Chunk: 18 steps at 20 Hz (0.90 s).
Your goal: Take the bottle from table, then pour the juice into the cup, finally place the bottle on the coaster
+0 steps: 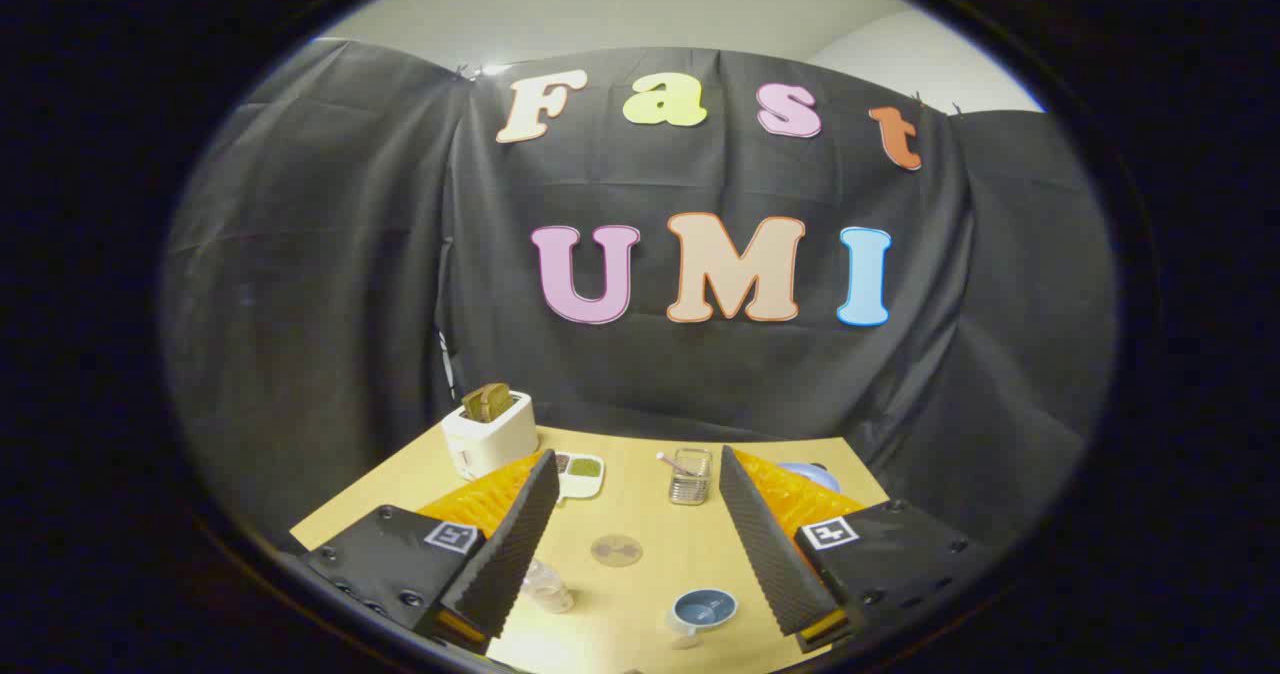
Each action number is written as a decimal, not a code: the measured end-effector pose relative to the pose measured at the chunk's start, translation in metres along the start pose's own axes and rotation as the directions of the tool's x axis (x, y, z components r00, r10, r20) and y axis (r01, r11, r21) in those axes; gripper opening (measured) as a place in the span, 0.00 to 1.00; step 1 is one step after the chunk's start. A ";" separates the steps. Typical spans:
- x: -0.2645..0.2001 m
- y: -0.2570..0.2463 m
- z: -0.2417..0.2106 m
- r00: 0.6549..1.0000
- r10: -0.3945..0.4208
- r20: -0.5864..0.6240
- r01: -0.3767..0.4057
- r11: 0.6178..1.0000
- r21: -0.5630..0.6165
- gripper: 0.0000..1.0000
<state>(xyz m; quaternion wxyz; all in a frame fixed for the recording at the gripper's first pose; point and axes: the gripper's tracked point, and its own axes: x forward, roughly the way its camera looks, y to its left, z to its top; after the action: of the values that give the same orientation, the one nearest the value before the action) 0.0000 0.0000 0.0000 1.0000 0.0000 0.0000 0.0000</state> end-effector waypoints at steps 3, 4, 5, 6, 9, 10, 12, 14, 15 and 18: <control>-0.001 0.011 -0.004 1.000 -0.009 -0.012 0.009 1.000 -0.030 1.00; 0.000 0.014 -0.005 1.000 -0.016 -0.017 0.015 0.999 -0.042 1.00; 0.001 0.018 -0.006 1.000 -0.020 -0.019 0.019 0.999 -0.047 1.00; 0.001 0.025 -0.006 1.000 -0.017 -0.020 0.016 0.999 -0.041 1.00; 0.004 0.045 -0.001 1.000 0.002 -0.006 -0.002 1.000 0.002 1.00; 0.004 0.049 0.000 1.000 -0.001 -0.002 0.001 1.000 0.013 1.00; 0.006 0.056 0.001 1.000 -0.012 -0.001 0.012 0.999 0.035 1.00; 0.006 0.062 0.001 0.999 -0.032 -0.002 0.032 0.998 0.063 1.00; 0.006 0.065 0.000 0.999 -0.044 -0.003 0.044 0.996 0.077 1.00; 0.004 0.067 -0.009 0.996 -0.091 -0.004 0.091 0.990 0.111 1.00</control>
<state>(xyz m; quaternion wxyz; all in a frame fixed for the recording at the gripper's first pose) 0.0037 0.0674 -0.0094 0.9974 0.0556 -0.0006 -0.0457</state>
